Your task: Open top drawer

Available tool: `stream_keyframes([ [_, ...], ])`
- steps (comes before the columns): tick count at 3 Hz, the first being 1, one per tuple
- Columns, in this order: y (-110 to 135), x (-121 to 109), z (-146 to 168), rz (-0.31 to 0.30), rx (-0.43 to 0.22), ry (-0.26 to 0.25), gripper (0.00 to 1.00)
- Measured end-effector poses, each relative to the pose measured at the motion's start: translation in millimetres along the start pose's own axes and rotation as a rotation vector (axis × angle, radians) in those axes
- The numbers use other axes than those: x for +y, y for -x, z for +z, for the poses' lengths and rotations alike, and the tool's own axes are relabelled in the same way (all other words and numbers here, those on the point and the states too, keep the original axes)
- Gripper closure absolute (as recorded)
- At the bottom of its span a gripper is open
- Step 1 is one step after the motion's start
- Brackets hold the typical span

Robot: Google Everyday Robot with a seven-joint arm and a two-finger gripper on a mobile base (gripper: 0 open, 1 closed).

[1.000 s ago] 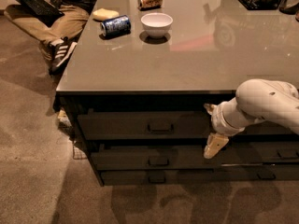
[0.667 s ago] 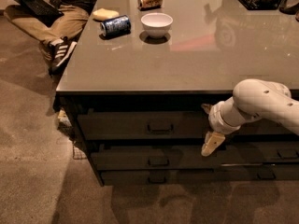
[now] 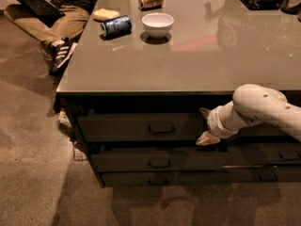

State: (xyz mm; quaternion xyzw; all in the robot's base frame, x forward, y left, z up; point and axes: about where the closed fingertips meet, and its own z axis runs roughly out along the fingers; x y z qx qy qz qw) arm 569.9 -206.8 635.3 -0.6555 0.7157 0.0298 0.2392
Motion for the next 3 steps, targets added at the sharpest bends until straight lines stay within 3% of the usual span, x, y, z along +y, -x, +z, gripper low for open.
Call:
stream_keyframes([
  [2,4.2,4.5,-6.6,-0.005,-0.005,0.005,0.92],
  [3,5.3,3.8,-9.1,-0.005,-0.005,0.005,1.0],
])
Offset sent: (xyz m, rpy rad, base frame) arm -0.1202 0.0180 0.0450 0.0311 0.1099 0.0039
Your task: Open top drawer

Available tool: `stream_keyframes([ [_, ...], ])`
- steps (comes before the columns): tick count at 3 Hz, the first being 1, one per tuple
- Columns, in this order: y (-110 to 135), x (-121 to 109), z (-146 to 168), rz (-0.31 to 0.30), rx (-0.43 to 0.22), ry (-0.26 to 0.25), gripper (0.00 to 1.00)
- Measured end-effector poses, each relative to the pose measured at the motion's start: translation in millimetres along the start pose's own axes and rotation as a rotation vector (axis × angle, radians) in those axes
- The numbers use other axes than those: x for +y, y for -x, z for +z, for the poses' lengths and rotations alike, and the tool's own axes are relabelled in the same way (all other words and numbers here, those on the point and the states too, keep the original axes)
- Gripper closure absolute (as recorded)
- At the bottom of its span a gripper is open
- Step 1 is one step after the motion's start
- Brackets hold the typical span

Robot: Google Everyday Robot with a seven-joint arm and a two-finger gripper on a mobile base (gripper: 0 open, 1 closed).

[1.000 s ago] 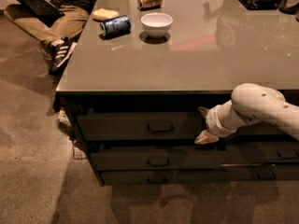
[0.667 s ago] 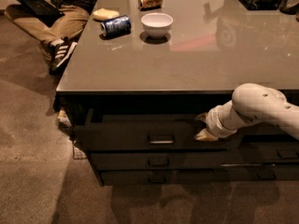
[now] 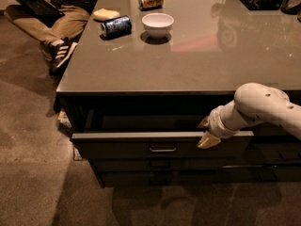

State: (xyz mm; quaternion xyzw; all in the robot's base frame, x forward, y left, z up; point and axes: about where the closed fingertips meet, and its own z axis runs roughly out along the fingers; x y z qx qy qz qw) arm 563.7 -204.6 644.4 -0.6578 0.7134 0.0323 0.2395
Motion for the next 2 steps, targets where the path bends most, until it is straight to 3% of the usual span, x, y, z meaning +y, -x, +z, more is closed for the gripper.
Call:
stream_keyframes([
  [1,5.3,22.5,-13.1,0.017,-0.001,0.011,1.0],
  [2,5.0,25.1,-13.1,0.019,-0.002,0.014,1.0],
])
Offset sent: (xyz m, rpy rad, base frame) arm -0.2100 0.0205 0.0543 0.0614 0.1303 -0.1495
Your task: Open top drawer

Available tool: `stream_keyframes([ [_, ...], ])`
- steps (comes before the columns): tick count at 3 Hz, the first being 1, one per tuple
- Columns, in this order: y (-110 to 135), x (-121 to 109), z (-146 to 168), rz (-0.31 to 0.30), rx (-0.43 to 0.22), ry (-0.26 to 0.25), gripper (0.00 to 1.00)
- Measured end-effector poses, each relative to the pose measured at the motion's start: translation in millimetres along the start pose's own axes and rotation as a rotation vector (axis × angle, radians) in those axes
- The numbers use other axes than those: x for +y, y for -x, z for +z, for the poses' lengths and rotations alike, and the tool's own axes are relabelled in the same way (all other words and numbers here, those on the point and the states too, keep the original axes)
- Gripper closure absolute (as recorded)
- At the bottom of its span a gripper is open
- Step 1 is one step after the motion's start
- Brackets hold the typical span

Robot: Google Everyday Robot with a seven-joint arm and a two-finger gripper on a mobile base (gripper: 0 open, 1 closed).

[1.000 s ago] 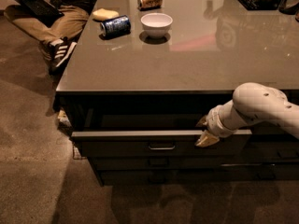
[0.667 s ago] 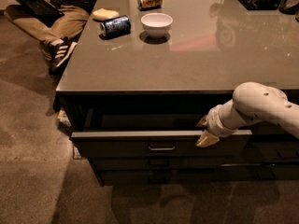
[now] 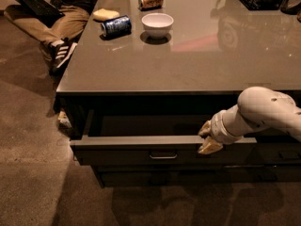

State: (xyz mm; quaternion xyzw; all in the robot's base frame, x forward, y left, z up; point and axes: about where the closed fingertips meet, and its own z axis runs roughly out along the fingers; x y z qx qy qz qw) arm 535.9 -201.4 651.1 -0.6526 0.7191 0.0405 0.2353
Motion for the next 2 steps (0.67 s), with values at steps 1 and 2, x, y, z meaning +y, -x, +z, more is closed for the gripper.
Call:
stream_keyframes([
  [1,-1,26,-9,0.023,0.001,0.007,1.0],
  [2,-4,67,-23,0.077,0.001,0.013,1.0],
])
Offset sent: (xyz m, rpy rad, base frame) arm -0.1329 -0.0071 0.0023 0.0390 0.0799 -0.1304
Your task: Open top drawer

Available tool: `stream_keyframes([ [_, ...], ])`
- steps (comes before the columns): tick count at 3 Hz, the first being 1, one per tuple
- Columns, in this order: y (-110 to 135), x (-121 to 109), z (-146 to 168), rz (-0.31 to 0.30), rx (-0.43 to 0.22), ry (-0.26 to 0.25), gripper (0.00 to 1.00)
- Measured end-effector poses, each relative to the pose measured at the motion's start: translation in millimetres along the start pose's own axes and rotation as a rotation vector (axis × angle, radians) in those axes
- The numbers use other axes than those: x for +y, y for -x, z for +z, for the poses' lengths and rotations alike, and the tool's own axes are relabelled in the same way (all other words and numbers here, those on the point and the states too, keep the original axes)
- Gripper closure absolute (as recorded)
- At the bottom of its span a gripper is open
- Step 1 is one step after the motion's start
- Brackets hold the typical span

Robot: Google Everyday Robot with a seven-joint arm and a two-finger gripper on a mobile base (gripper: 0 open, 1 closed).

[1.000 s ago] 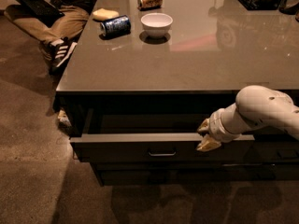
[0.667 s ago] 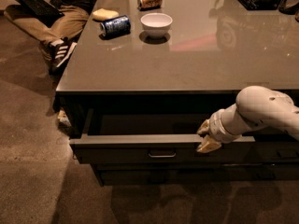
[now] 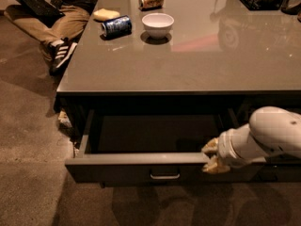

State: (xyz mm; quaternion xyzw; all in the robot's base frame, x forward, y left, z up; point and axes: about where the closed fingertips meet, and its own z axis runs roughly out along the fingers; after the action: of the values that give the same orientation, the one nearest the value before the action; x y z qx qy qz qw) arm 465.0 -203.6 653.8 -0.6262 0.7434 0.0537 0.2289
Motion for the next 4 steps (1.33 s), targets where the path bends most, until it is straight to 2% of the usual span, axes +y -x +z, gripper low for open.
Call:
stream_keyframes([
  [1,-5,36,-5,0.045,-0.006,0.033,1.0],
  [2,-5,53,-4,0.059,-0.018,0.059,0.99],
  [4,-4,53,-4,0.057,-0.017,0.061,0.55],
])
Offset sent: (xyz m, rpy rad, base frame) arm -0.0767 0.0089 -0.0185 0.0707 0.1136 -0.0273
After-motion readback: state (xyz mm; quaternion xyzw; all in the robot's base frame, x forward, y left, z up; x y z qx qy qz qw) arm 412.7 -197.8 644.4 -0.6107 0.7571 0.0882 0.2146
